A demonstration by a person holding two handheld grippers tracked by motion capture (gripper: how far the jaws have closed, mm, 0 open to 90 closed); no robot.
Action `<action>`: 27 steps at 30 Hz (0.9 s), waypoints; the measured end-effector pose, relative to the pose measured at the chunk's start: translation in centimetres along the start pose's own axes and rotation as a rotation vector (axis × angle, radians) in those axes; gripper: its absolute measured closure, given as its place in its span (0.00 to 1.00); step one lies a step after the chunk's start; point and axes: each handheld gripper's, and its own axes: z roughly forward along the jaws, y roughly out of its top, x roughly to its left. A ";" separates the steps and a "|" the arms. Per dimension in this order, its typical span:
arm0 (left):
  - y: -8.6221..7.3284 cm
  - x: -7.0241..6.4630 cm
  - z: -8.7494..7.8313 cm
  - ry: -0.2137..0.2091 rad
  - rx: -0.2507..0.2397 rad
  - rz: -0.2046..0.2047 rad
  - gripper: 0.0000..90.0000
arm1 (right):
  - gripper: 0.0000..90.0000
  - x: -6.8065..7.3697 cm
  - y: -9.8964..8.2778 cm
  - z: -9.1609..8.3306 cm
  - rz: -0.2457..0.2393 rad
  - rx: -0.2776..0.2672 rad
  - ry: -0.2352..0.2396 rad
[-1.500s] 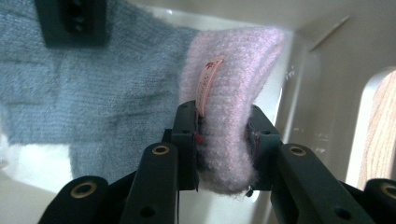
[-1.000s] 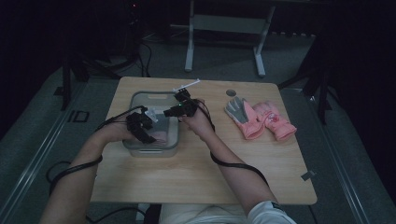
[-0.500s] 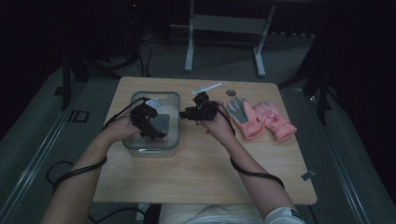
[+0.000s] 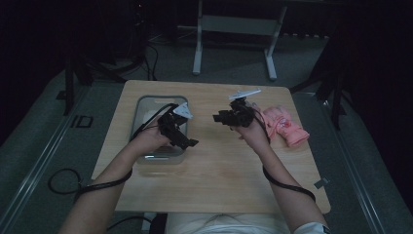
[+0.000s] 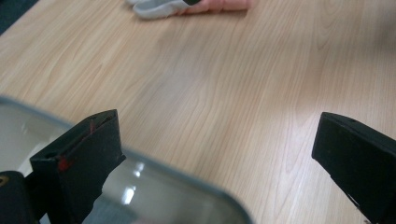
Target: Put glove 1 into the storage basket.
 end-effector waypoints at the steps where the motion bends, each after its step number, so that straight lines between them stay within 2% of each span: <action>1: 0.2 -0.3 0.2 -0.003 -0.009 0.000 0.01 | 0.69 -0.4 -0.3 -0.4 -0.003 -0.001 -0.004; 3: 0.8 -1.0 0.7 0.028 0.016 0.009 0.01 | 0.68 -1.3 -0.8 -1.1 -0.014 -0.003 -0.023; 4: 1.0 -1.5 0.9 0.025 0.007 0.026 0.01 | 0.68 -1.7 -1.1 -1.5 -0.017 -0.006 -0.028; 5: 1.2 -2.0 1.1 0.014 0.000 0.025 0.01 | 0.69 -2.2 -1.3 -1.8 -0.016 -0.009 -0.036; 6: 1.5 -2.6 1.5 0.020 0.015 0.036 0.01 | 0.69 -2.6 -1.5 -2.1 -0.013 -0.007 -0.047; 7: 1.6 -3.1 1.8 0.032 0.031 0.067 0.01 | 0.69 -3.0 -1.6 -2.4 -0.017 -0.002 -0.055; 9: 1.9 -3.9 2.4 0.051 0.053 0.089 0.01 | 0.69 -3.6 -1.8 -3.0 -0.033 -0.004 -0.072; 12: 2.1 -4.7 2.9 0.010 0.002 0.049 0.01 | 0.69 -4.6 -2.0 -3.8 -0.034 -0.013 -0.091; 15: 2.0 -5.7 3.5 -0.004 -0.021 0.039 0.01 | 0.69 -5.9 -2.7 -4.1 -0.028 -0.005 -0.114; 18: 1.8 -7.0 4.2 -0.025 -0.022 0.056 0.01 | 0.69 -7.0 -3.4 -4.0 -0.016 0.013 -0.124; 20: 1.5 -7.7 4.8 -0.037 -0.015 0.054 0.01 | 0.68 -7.6 -3.7 -4.0 -0.016 0.014 -0.119; 23: 0.7 -9.1 6.0 -0.051 -0.005 0.059 0.01 | 0.68 -8.4 -4.0 -3.9 -0.013 0.007 -0.137; 27: -0.4 -10.3 7.2 -0.087 -0.013 0.031 0.01 | 0.68 -9.2 -4.0 -3.7 -0.017 0.006 -0.164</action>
